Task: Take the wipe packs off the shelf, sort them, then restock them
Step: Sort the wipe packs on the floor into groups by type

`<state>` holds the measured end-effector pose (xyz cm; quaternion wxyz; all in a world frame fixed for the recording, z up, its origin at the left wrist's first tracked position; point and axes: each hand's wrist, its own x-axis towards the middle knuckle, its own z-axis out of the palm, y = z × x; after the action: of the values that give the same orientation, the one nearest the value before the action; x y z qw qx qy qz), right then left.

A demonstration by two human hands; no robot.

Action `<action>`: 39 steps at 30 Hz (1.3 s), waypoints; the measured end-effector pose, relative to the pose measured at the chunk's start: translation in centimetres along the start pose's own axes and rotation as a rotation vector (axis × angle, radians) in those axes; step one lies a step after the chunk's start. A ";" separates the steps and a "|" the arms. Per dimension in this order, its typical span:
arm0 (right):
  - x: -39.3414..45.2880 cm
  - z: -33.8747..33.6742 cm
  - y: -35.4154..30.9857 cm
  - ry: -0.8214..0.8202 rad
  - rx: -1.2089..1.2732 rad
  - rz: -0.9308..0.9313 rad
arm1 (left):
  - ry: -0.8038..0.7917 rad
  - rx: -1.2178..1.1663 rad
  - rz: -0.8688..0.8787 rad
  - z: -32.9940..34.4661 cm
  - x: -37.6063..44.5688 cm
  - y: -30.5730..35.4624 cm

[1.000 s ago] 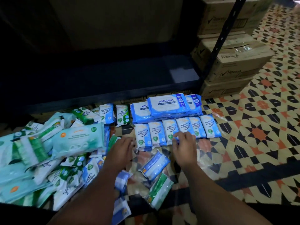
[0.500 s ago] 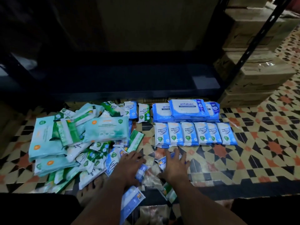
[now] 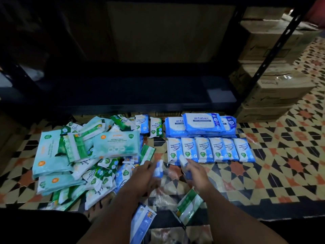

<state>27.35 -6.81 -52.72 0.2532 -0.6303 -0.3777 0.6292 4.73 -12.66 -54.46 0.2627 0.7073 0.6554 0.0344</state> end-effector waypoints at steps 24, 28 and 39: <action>-2.6 -7.3 -0.9 0.066 0.150 0.056 | -0.109 -1.372 -0.393 -3.0 4.4 10.8; -1.8 -9.9 -0.3 0.193 0.130 -0.044 | -0.065 -1.302 -0.305 -2.8 6.3 12.7; 0.7 -16.0 0.5 0.703 0.018 -0.191 | 0.196 -1.233 -0.269 -0.5 12.9 20.1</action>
<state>43.10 -4.04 -52.22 0.4308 -0.7677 -0.3194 0.3508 24.59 -0.37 -49.48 0.5623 0.3312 0.6193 0.4365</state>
